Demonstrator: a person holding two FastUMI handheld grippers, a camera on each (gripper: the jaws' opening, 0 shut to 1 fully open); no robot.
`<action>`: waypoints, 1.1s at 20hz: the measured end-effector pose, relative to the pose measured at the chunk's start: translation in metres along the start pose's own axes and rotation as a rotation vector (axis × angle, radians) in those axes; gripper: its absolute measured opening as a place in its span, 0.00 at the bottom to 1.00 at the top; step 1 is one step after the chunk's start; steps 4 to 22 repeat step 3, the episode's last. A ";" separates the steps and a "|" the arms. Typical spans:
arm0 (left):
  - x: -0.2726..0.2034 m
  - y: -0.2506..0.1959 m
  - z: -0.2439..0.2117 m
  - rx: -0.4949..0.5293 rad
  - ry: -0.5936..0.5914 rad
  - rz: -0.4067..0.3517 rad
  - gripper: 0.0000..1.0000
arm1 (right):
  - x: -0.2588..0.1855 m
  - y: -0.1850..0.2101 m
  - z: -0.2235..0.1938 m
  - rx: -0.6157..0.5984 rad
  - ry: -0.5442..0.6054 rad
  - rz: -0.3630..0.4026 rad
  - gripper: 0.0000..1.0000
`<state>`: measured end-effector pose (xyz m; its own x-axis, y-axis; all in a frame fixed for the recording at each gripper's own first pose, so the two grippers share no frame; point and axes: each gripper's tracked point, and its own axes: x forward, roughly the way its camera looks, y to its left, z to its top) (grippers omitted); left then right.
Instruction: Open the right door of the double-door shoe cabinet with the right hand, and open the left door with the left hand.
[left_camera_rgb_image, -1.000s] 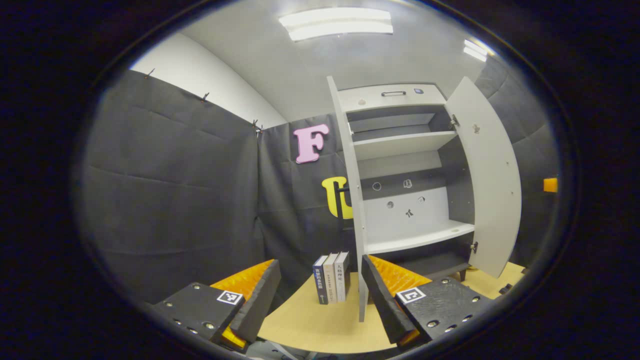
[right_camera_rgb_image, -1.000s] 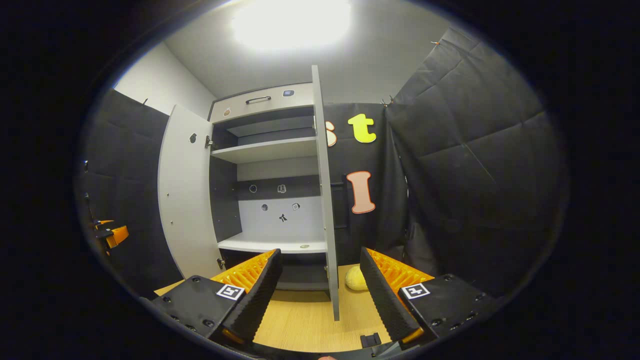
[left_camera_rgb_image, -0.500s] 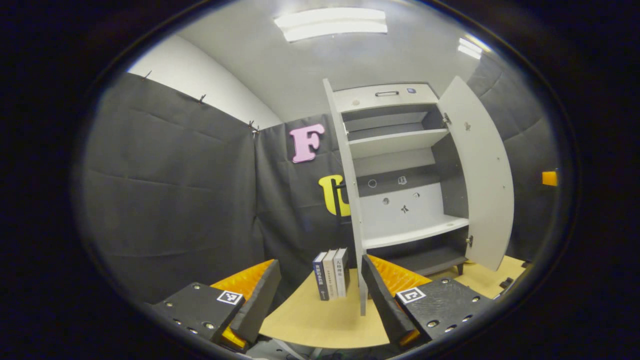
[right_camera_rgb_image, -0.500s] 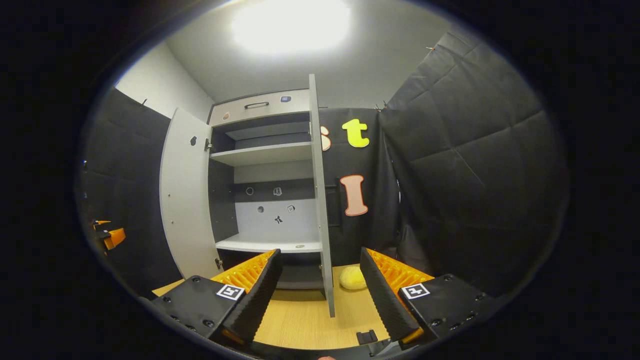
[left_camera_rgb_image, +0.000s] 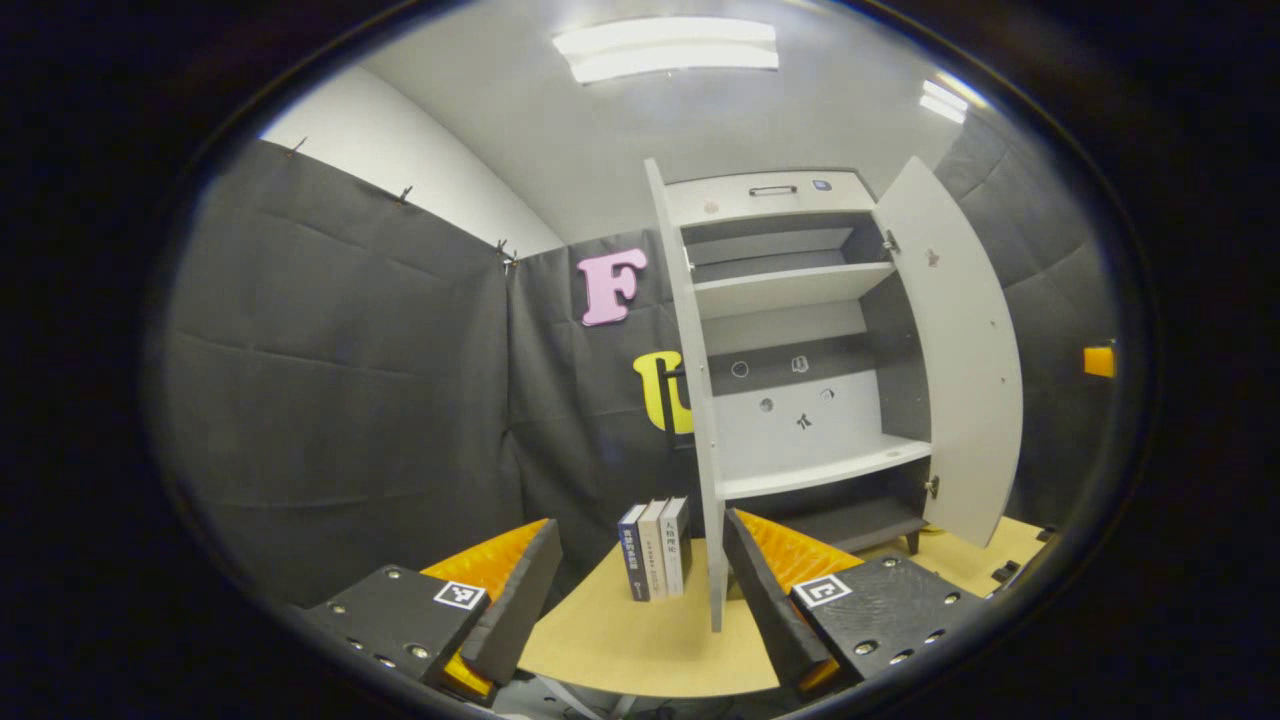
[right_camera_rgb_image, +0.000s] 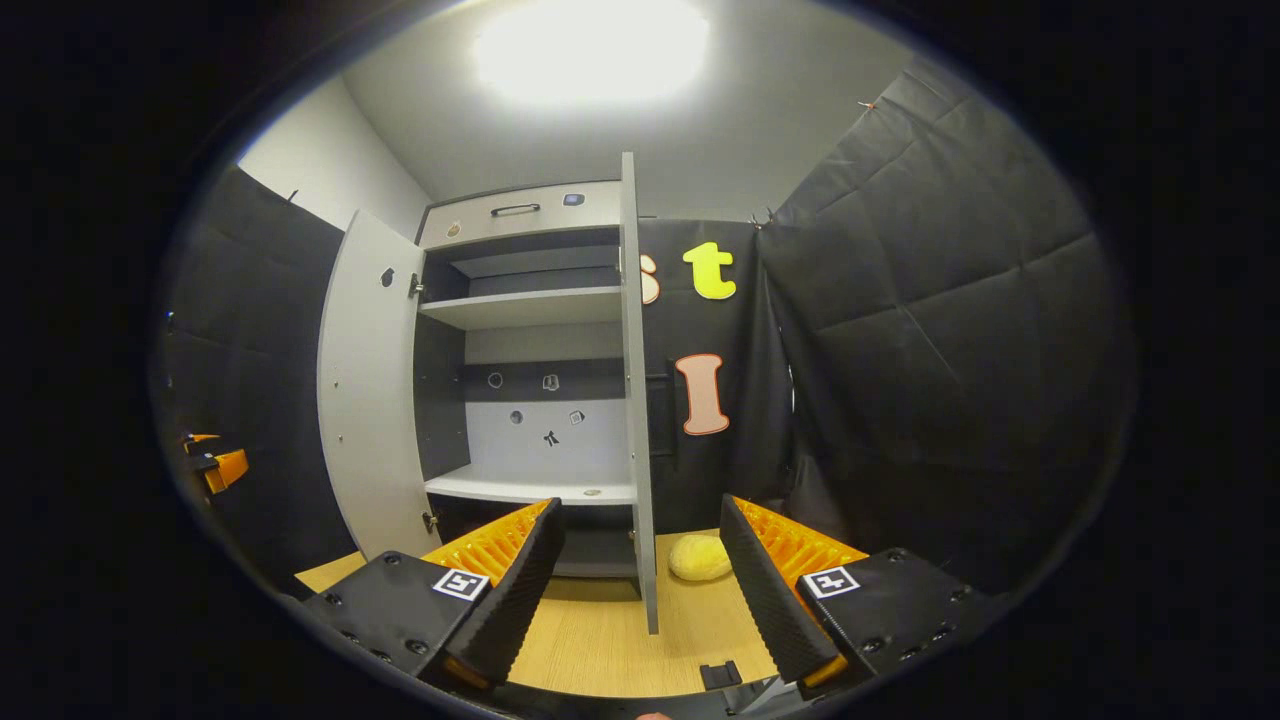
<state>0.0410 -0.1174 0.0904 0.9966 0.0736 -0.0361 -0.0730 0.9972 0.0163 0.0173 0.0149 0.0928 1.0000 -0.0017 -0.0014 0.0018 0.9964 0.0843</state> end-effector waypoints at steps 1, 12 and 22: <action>0.000 0.003 0.000 -0.001 0.001 0.003 0.95 | 0.000 0.000 0.001 -0.001 0.000 -0.001 0.98; 0.000 0.006 0.001 0.000 0.000 0.007 0.95 | -0.001 0.004 0.002 -0.002 -0.003 -0.001 0.98; 0.000 0.006 0.001 0.000 0.000 0.007 0.95 | -0.001 0.004 0.002 -0.002 -0.003 -0.001 0.98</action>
